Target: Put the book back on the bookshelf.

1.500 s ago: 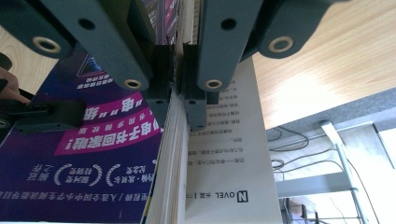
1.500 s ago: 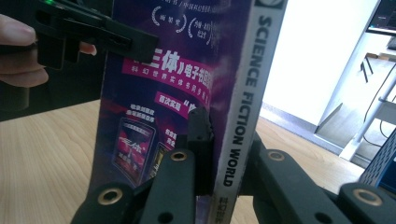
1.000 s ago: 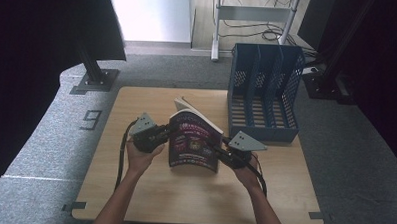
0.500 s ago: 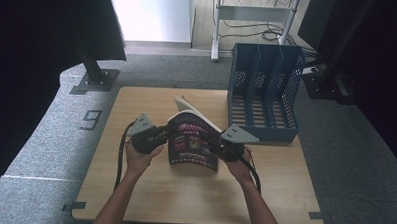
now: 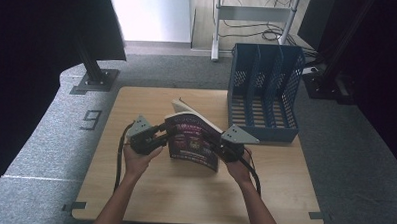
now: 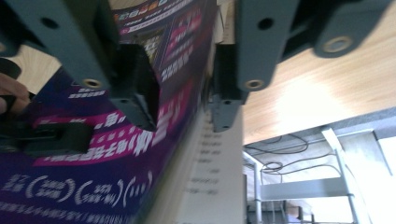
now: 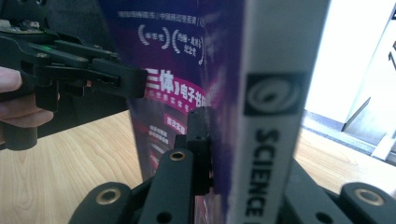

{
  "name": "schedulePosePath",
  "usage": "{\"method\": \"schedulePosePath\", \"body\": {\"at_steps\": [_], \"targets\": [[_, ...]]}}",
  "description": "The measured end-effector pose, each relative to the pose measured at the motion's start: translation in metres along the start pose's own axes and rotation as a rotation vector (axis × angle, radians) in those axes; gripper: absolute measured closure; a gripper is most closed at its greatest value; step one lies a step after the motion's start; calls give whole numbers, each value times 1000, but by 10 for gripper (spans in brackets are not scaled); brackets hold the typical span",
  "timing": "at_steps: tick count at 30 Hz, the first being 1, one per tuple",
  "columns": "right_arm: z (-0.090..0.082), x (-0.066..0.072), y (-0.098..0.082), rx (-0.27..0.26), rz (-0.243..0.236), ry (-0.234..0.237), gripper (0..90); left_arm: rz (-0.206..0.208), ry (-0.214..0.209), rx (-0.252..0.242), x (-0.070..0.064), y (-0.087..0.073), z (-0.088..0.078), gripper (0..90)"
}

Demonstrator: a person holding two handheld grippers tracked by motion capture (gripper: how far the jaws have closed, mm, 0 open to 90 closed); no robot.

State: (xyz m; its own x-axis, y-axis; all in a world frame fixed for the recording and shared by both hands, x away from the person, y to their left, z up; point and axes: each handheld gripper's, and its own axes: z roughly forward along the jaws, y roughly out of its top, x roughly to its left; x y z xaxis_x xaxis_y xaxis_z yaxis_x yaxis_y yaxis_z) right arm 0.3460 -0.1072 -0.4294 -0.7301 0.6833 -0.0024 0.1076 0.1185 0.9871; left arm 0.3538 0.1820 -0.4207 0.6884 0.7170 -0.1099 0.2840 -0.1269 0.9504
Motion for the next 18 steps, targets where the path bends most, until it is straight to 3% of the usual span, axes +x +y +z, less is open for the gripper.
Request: {"method": "schedulePosePath", "body": {"at_steps": [3, 8, 11, 18], "targets": [[0, 1, 0, -1, -7, -7, 807, -21, 16, 0, 4, -8, -4, 559], [0, 2, 0, 2, -13, -11, 811, -42, 47, 21, 12, -25, -10, 555], [0, 2, 1, 4, -15, -12, 812, -58, 38, 25, 14, -35, -13, 551], [0, 1, 1, 6, -8, -19, 812, -43, 33, 23, 7, -48, -19, 544]]}}
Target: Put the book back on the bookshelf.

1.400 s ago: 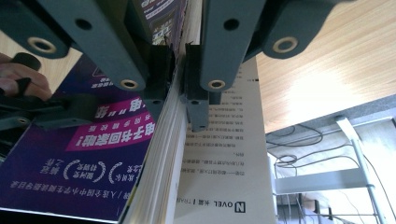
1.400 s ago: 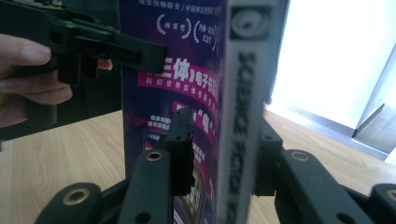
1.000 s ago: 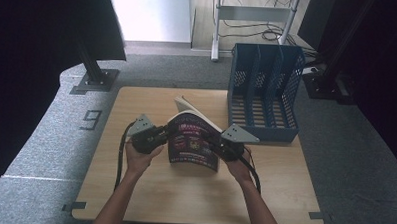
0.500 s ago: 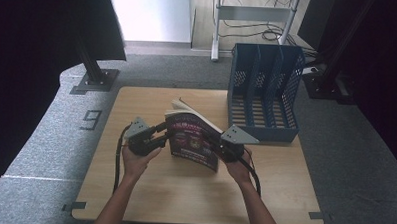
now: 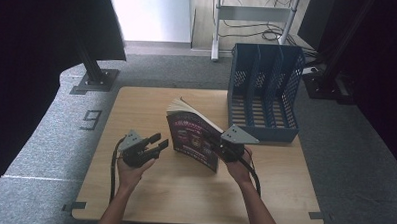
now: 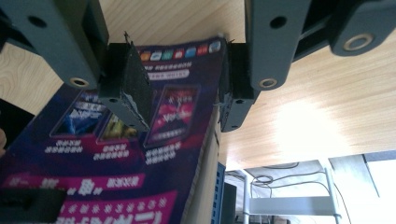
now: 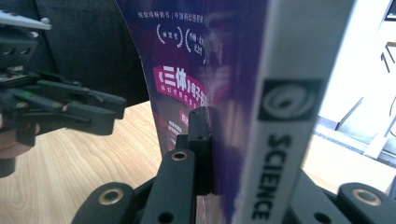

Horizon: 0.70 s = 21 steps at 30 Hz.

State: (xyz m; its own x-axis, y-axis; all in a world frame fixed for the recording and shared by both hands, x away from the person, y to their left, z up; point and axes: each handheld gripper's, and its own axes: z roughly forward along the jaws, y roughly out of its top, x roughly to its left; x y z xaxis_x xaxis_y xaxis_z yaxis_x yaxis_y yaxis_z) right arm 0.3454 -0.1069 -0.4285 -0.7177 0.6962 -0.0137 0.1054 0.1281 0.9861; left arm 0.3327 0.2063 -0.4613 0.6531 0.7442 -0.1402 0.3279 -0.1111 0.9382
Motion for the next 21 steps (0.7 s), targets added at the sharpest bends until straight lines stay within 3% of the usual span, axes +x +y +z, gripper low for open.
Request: {"method": "schedulePosePath", "body": {"at_steps": [6, 7, 9, 21], "targets": [[0, 0, 1, 5, -1, -4, 812, 16, 17, 15, -4, -13, -7, 531], [0, 0, 1, 8, -2, -7, 812, 23, 23, 44, -4, -17, -7, 527], [0, 0, 2, 14, -2, -16, 812, 22, 24, 55, -4, -19, -8, 519], [1, 1, 5, 13, 42, -61, 814, -5, 2, 104, -6, -37, -10, 491]]}}
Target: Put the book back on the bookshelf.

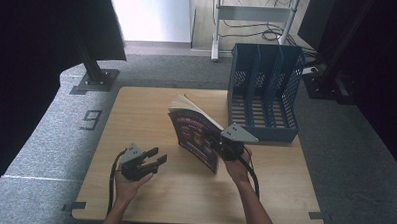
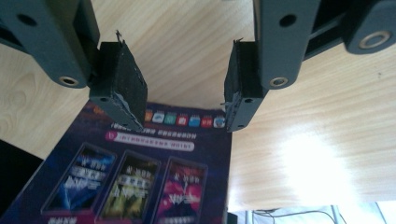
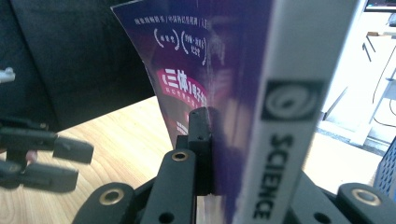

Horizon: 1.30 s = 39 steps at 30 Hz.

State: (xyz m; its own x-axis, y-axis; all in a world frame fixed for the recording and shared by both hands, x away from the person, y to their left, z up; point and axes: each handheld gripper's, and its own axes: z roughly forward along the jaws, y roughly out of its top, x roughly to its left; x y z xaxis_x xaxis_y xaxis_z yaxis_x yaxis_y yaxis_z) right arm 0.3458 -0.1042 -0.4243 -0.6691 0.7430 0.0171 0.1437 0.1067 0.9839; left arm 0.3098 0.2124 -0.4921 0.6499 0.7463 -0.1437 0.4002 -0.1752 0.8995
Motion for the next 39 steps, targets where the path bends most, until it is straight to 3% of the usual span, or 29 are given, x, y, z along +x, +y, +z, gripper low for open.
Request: {"method": "schedulePosePath", "body": {"at_steps": [11, 19, 39], "targets": [[0, 1, 4, -20, 21, -21, 815, -12, 2, 19, 2, -5, 0, 486], [-10, 0, 9, -62, 38, -35, 816, -12, 2, 26, 2, -6, 0, 486], [-23, -6, 29, -104, 27, -58, 816, -35, 5, 35, 7, -7, -2, 483]]}}
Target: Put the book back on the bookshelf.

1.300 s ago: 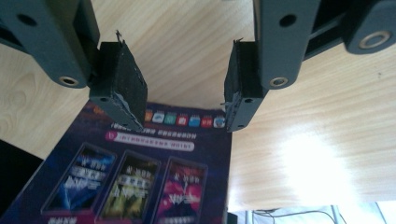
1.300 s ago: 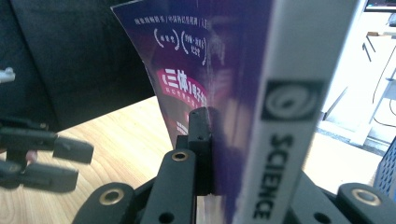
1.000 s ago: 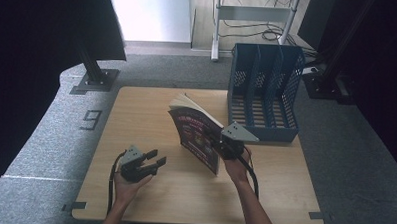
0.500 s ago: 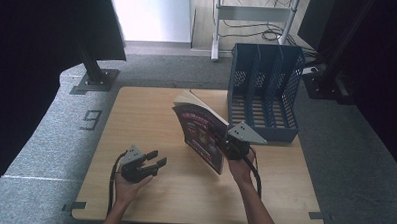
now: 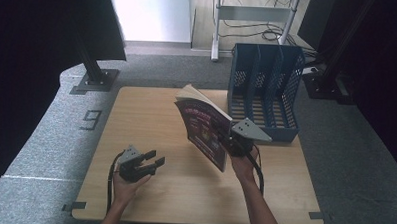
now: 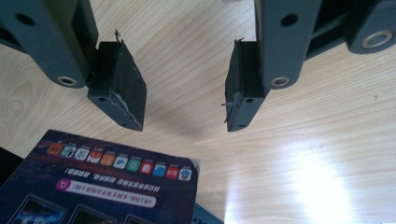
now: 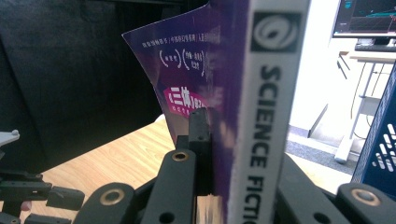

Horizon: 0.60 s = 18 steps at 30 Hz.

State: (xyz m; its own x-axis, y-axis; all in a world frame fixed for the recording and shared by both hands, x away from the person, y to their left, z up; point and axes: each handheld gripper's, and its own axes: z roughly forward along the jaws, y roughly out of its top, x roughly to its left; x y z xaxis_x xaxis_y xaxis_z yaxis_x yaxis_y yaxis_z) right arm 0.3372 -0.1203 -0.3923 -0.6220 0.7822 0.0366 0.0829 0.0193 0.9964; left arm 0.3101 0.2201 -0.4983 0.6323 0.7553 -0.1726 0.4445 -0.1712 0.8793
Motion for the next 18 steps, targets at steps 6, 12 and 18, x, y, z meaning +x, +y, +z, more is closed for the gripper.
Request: {"method": "schedulePosePath", "body": {"at_steps": [6, 12, 18], "targets": [[-1, -2, 4, -7, 3, -3, 816, -1, -2, 2, 0, 0, 0, 484], [-2, -3, 9, -14, 5, -13, 816, 8, -5, 11, -2, -1, 1, 483], [-4, -5, 14, -23, 4, -21, 817, 9, -6, 18, -2, -1, 2, 484]]}}
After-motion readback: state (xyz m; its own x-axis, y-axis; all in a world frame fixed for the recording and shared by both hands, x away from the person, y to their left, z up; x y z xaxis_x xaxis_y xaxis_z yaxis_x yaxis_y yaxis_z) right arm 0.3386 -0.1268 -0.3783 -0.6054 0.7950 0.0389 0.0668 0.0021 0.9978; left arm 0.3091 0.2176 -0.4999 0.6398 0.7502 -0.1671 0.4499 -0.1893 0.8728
